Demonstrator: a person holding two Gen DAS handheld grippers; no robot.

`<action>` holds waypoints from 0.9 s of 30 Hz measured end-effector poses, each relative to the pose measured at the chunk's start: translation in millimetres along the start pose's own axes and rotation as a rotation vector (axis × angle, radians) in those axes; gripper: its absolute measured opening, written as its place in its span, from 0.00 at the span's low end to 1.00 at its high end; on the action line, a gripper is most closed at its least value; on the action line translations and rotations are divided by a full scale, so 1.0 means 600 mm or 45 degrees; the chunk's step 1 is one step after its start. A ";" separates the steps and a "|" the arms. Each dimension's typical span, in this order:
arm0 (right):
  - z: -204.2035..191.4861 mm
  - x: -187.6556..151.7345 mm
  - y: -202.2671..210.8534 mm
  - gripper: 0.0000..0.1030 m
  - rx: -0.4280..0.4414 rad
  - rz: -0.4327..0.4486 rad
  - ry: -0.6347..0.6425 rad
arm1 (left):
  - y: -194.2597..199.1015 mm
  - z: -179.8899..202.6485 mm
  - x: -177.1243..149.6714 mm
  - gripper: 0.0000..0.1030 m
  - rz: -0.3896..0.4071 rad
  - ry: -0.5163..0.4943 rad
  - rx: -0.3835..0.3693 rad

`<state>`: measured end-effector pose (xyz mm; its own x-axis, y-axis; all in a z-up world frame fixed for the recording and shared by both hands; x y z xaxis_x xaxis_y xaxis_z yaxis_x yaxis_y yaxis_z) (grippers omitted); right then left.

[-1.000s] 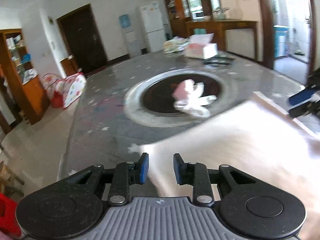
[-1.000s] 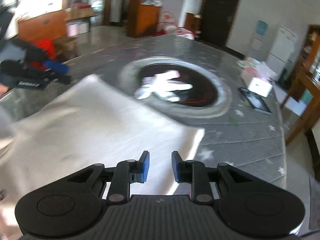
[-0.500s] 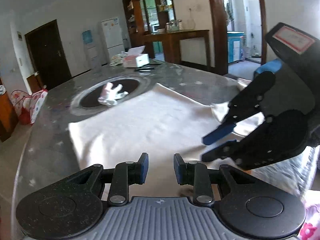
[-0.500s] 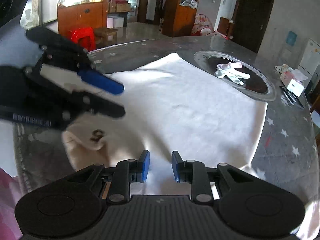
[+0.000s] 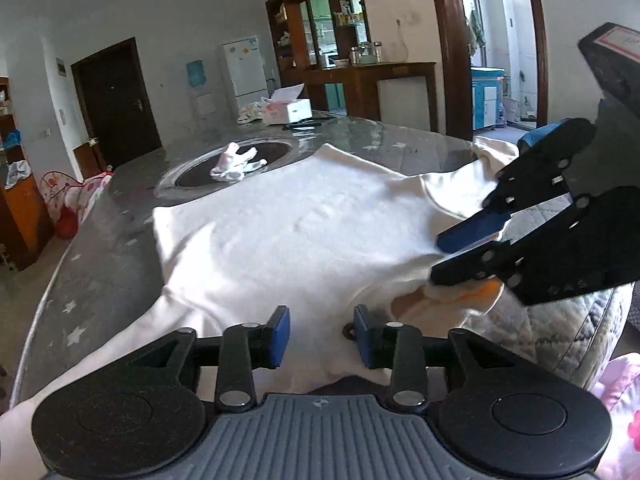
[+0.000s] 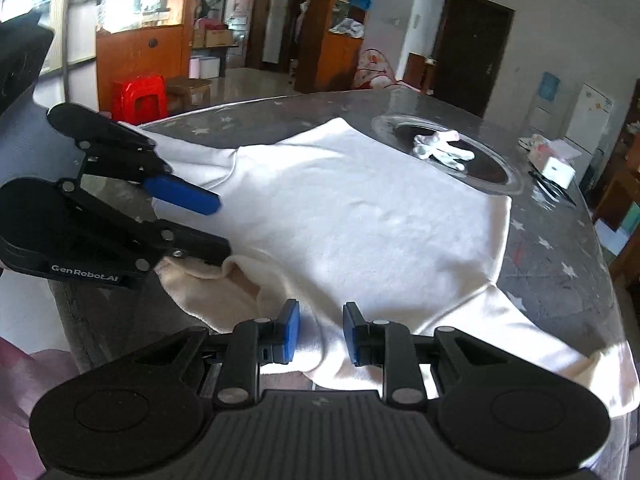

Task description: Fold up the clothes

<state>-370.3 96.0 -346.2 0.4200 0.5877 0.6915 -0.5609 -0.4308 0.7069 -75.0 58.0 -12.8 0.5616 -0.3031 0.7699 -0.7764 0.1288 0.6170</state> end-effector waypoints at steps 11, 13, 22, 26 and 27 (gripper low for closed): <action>0.055 -0.037 0.053 0.30 -0.025 0.019 -0.197 | 0.026 -0.002 0.001 0.46 -0.003 0.001 0.014; 0.085 -0.041 0.068 0.32 -0.077 0.034 -0.245 | 0.032 -0.001 0.012 0.49 0.010 0.002 0.010; 0.286 -0.094 0.079 0.32 -0.459 0.035 -0.617 | 0.024 0.040 0.072 0.54 0.063 -0.036 -0.110; 0.366 -0.128 0.065 0.32 -0.580 0.019 -0.780 | 0.001 0.067 0.087 0.55 0.056 -0.057 -0.173; 0.381 -0.136 0.061 0.32 -0.585 0.016 -0.818 | -0.005 0.074 0.089 0.55 0.049 -0.057 -0.187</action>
<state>-262.2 -124.1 -342.6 0.6627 0.0139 0.7487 -0.7483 -0.0264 0.6629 -55.6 -0.2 19.3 0.5160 -0.3367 0.7876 -0.7451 0.2770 0.6066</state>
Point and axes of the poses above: each gripper's, at about its wrist camera, not at the fingertips, and y roughly against the way its jaws point, z to its right, x to its top, the point moved 3 cm from there along -y, roughly the way its jaws point, and after that the axes turned 4 degrees about -z, right-handed, at the moved point
